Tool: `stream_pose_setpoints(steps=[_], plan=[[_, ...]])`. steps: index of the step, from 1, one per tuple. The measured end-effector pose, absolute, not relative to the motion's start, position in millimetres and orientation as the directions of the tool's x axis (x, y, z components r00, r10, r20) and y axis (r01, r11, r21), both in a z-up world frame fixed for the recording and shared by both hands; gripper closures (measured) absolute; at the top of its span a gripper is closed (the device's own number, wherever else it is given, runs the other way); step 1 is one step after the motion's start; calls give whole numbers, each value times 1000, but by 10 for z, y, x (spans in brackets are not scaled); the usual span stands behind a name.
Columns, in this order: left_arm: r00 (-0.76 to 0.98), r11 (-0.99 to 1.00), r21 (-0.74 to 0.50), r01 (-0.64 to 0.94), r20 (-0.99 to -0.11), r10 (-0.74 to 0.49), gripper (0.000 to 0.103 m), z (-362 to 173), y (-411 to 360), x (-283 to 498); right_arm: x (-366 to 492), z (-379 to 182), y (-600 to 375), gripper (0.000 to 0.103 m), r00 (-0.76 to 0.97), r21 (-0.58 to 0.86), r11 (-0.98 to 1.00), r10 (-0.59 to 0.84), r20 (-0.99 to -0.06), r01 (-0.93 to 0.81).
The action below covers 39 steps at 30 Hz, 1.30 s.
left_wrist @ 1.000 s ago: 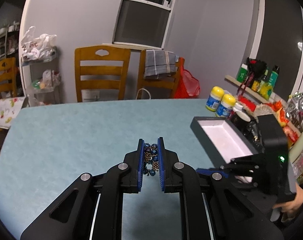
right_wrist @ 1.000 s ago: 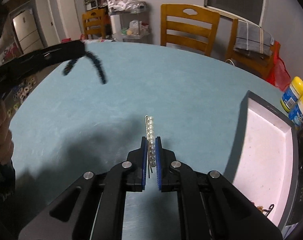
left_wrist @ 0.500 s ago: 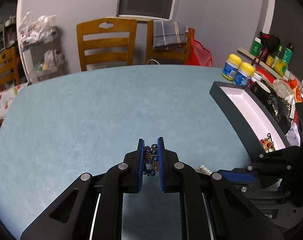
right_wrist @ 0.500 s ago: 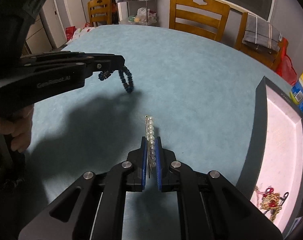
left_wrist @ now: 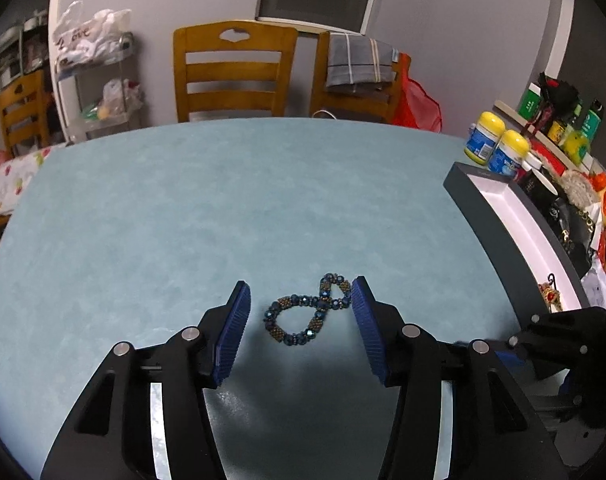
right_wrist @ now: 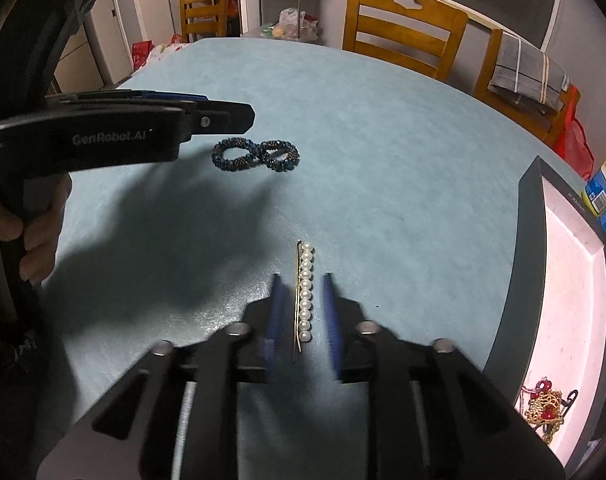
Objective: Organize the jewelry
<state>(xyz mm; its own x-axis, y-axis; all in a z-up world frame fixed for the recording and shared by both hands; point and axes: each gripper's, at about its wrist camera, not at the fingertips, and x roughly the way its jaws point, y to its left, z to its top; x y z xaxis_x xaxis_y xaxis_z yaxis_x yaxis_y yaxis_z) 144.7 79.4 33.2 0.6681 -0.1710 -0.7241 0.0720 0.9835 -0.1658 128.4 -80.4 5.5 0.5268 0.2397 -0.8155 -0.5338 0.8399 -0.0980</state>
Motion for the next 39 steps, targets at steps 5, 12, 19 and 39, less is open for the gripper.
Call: stream_pose_setpoints(steps=[5,12,19,39], plan=[[640,986,-150,71,-751,-161,49,204,756,1511,1271,41,-805,78,528,-92,841,246,-813,-534],[628,987,-107,116,-762,-156,49,106,623,1533,1208,14,-841,88,536,-70,840,276,-798,-538],[622,988,-104,112,-768,-152,51,74,626,1552,1169,19,-777,95,539,-93,829,269,-799,-552],[663,998,-32,47,-747,-56,89,180,657,1539,942,-52,-784,95,613,-129,840,270,-743,-527]])
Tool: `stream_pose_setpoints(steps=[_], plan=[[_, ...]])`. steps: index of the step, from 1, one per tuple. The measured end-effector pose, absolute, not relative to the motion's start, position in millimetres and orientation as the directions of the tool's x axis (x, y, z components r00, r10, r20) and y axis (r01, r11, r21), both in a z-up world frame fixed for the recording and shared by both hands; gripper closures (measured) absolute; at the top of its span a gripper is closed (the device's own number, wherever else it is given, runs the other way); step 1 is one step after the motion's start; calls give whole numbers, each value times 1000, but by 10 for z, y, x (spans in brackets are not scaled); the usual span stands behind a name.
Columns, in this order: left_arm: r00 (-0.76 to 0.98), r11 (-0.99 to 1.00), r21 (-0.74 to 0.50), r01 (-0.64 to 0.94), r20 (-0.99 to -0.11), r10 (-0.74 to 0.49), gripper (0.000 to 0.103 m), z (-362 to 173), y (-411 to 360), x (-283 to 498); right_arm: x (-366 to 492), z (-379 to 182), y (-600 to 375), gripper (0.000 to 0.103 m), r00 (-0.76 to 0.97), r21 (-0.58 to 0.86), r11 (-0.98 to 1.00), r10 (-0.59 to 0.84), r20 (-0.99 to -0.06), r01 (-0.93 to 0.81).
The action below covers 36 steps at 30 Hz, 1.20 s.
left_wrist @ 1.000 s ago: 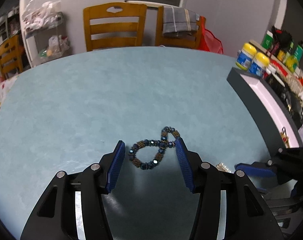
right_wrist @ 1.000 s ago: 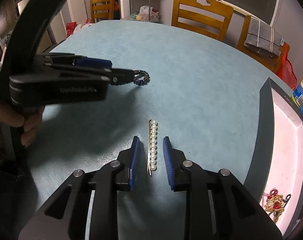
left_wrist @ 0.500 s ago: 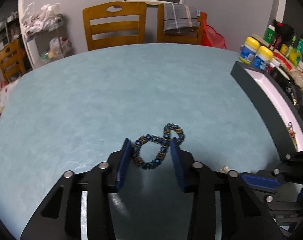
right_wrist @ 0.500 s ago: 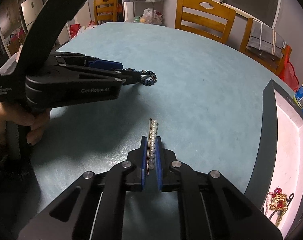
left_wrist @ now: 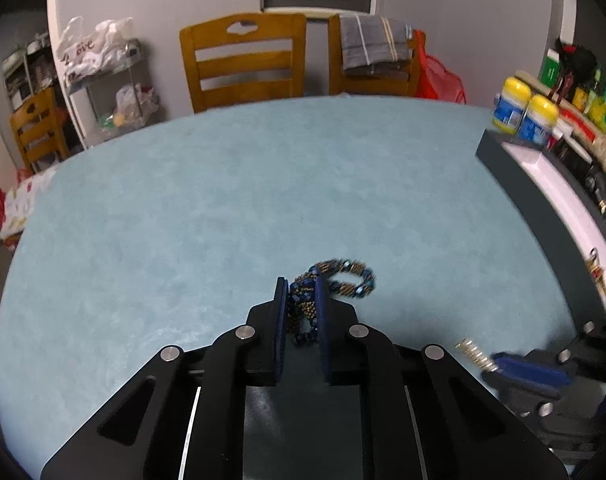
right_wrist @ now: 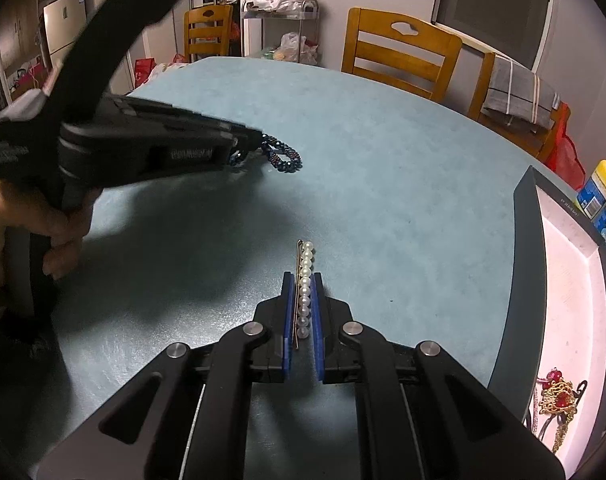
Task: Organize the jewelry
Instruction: 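Carry the bracelet into the box with the left tool while the right tool lowers the pearl pin there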
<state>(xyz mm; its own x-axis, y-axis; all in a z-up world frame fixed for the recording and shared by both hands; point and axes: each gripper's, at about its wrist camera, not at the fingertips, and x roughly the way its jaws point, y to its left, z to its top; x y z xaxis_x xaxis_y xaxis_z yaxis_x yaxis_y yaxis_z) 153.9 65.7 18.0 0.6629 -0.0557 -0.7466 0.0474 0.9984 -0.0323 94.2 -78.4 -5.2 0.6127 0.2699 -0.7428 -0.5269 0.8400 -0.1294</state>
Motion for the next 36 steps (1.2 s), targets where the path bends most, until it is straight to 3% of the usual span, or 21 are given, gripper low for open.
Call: stream_pose_setpoints(steps=[5,20,26,36], plan=[[721,996,-64,55,-688,-84,89,412,615,1469,842,-1,-749,95,643,-158,830,279,-713,-535],[914,1000,-3,11,-406,-11,89,1306,375,1011,536,408,-1147,95,773,-99,877,354,-527,-470],[930,997,23,73,-363,-60,89,1503,148,893,454,698,-1567,95,810,-47,903,359,-463,-427],[876,959,-43,280,-396,-274,89,1398,-378,883,349,856,-2607,95,872,75,962,271,-408,-264]])
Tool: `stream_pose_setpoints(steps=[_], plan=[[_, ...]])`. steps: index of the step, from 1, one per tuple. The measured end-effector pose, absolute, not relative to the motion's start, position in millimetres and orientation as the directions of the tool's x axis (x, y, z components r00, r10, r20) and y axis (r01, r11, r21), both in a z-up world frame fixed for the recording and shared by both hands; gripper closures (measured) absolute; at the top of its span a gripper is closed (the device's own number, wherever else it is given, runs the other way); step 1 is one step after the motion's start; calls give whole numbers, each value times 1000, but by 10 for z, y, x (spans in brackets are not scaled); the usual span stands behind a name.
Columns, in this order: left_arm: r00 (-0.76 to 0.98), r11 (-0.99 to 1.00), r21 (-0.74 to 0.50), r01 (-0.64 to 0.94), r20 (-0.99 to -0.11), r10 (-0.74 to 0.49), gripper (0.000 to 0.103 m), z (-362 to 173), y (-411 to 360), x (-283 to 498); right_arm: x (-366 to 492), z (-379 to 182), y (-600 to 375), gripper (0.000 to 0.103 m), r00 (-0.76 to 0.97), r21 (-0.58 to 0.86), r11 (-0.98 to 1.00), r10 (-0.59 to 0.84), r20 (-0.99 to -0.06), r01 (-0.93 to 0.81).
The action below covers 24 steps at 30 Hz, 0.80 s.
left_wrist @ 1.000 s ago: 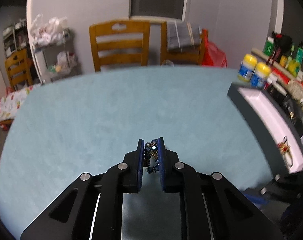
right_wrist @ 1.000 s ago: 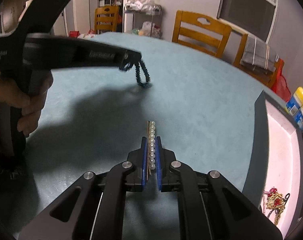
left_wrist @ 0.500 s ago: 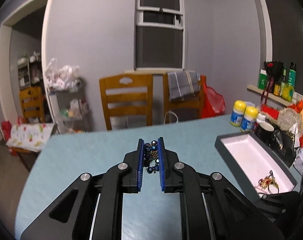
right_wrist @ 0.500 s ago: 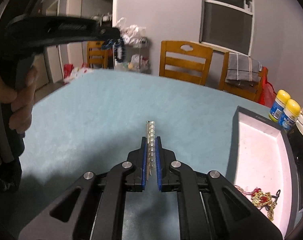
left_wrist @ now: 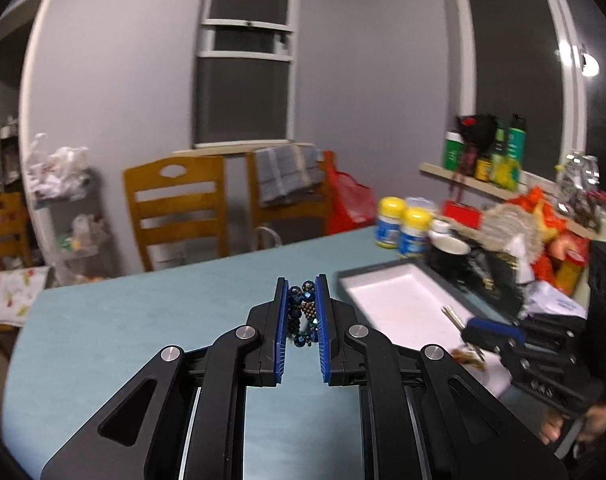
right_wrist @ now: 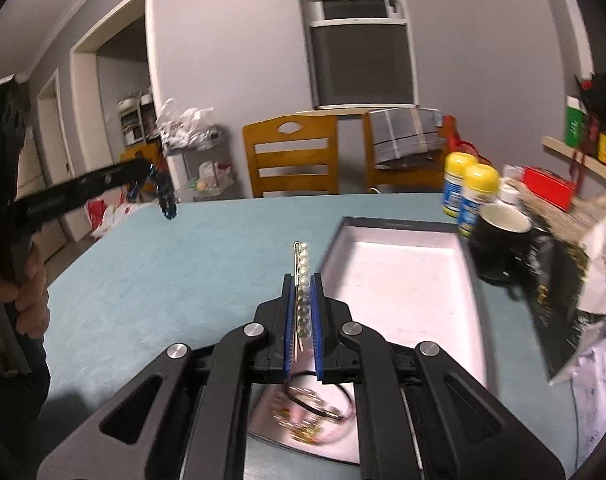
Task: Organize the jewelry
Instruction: 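Carry the bracelet into the box with the left tool while the right tool lowers the pearl pin there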
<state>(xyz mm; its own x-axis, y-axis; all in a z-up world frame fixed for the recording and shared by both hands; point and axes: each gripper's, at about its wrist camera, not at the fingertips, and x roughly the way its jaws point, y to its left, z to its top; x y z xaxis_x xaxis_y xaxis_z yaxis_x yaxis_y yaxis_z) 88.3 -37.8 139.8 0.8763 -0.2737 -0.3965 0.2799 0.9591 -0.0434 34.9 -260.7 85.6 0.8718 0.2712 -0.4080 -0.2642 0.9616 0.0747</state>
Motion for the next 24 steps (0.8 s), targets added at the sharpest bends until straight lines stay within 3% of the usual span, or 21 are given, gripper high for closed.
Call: stream_pose_setpoints(steps=[14,24], plan=[[678,767,-87,636,-411,-610,89,1340,-1423,452,145,809,-3247,95,899,120,977,211,-385,-178],[642,806,-59,589,-570,-512,89,685,-1689,802,191,617,-3366,95,866,149,975,213,-452,-162]])
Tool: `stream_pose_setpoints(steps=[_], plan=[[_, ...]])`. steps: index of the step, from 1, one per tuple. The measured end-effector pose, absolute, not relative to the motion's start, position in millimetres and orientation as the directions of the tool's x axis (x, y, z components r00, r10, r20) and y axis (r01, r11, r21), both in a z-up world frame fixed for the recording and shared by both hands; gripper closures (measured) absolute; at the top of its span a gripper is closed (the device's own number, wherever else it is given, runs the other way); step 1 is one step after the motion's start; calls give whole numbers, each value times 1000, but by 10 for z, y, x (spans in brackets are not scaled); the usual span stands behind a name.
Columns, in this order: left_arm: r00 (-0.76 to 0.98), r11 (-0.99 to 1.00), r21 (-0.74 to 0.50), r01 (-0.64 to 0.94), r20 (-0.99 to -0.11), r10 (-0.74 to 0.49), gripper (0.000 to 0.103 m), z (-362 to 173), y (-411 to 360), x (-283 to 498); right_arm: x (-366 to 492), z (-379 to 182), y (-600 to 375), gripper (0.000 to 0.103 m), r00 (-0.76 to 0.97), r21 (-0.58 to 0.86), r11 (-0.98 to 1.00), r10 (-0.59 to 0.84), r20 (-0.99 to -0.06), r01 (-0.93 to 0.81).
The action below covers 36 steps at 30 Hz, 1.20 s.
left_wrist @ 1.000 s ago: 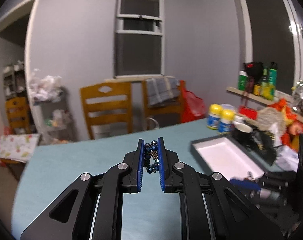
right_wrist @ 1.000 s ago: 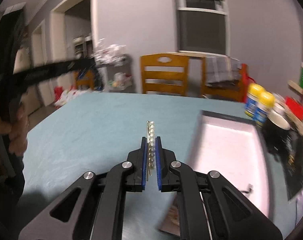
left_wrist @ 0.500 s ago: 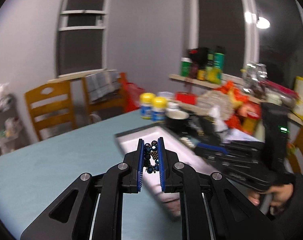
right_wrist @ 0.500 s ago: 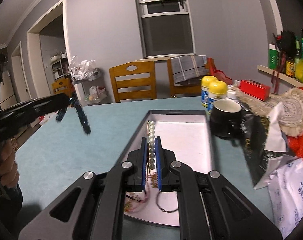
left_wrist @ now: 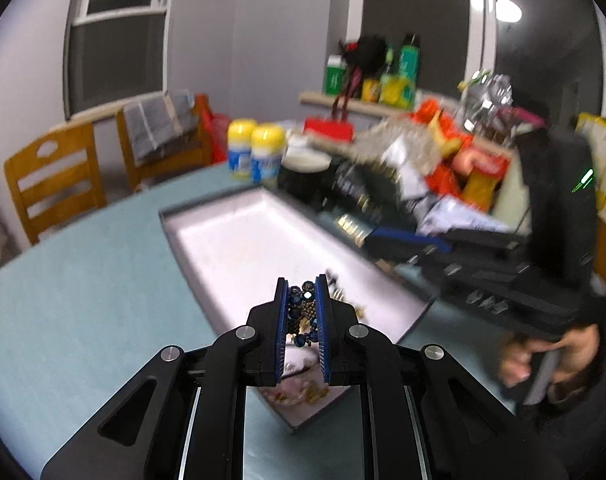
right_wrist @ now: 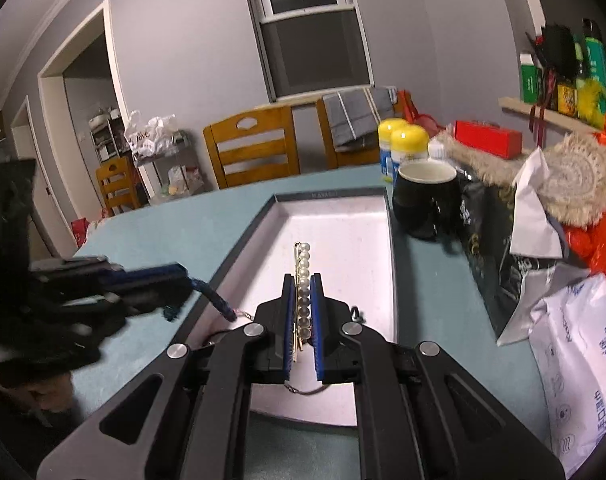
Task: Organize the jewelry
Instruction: 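Carry the bracelet into the box with the left tool while the right tool lowers the pearl pin there, then open both tools and lift them away from the box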
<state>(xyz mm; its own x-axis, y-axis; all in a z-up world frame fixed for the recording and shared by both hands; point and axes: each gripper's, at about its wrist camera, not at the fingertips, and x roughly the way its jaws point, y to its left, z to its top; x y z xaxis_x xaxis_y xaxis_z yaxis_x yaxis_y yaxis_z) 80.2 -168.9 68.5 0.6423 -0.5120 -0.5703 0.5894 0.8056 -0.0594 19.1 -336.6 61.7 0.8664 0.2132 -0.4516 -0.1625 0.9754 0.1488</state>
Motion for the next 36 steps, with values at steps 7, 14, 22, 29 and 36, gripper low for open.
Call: stream_pose_setpoints(steps=[7,14,22,29,36], plan=[[612,804,-27,594,-633,-474,89,476,-1762,866,274,460,-3405,95,806,147,981,189,-560,-127],[608,805,18,594,-665,-434,89,418,-1841,849,308,396,-3329,95,777,138,980,198,-597,-144],[617,809,93,580,-699,-361,89,351,-1907,848,365,288,-3208,95,745,71,986,160,-647,-151],[612,803,153,576,-733,-298,89,267,-1976,845,397,209,-3161,95,711,49,984,157,-686,-170],[618,802,169,573,-732,-287,89,260,-1970,839,393,197,-3171,95,711,47,985,154,-686,-168]])
